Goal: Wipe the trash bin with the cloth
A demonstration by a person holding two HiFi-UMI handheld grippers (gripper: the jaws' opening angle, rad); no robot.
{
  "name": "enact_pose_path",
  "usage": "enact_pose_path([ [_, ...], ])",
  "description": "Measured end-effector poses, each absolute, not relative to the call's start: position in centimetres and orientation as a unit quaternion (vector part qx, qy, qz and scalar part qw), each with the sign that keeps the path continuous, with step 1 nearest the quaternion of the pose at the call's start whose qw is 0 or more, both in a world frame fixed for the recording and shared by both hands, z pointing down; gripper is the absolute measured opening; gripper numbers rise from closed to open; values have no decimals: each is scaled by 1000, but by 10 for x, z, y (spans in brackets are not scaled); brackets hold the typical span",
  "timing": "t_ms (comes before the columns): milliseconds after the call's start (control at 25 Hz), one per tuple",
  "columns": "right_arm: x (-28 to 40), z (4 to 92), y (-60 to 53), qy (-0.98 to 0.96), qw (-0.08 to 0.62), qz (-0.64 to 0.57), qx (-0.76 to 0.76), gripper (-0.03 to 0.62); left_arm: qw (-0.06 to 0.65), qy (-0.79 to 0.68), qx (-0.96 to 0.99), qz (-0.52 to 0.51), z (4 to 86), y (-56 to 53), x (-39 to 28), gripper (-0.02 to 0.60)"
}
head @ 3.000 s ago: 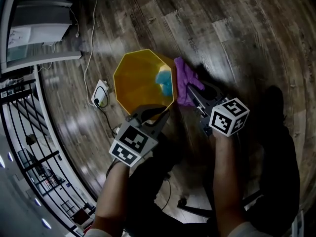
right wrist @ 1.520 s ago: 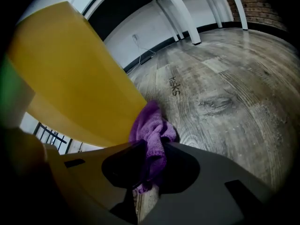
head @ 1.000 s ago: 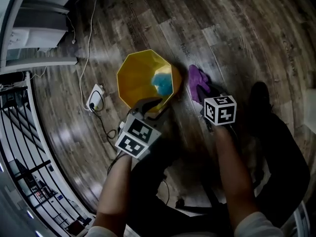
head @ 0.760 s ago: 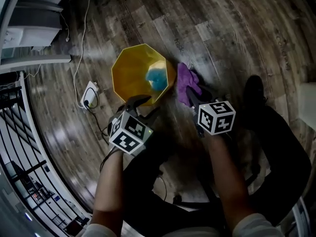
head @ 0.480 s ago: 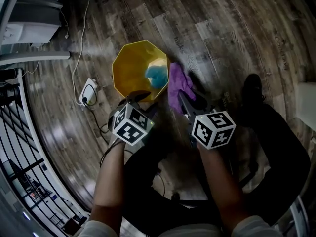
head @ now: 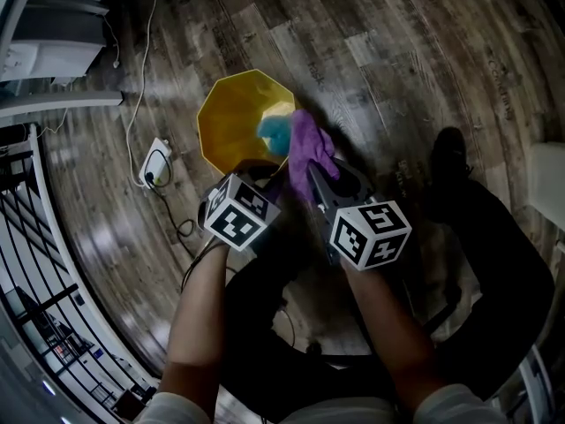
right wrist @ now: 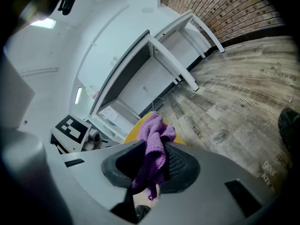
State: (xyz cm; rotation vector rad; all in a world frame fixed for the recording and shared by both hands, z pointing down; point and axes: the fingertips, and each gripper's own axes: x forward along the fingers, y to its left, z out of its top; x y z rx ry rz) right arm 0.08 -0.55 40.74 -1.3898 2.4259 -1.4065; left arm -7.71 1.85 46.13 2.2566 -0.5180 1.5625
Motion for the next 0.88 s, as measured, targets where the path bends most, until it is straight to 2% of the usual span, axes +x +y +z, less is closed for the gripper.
enact_pose_path([
  [520,14,440,-5,762,-21,-462,-454,89,211,-150,809,527,458,30,-43,37],
  [880,9,493,-11,764,-109,-451,-448,89,219,-156,812,517,456,29,-41,38],
])
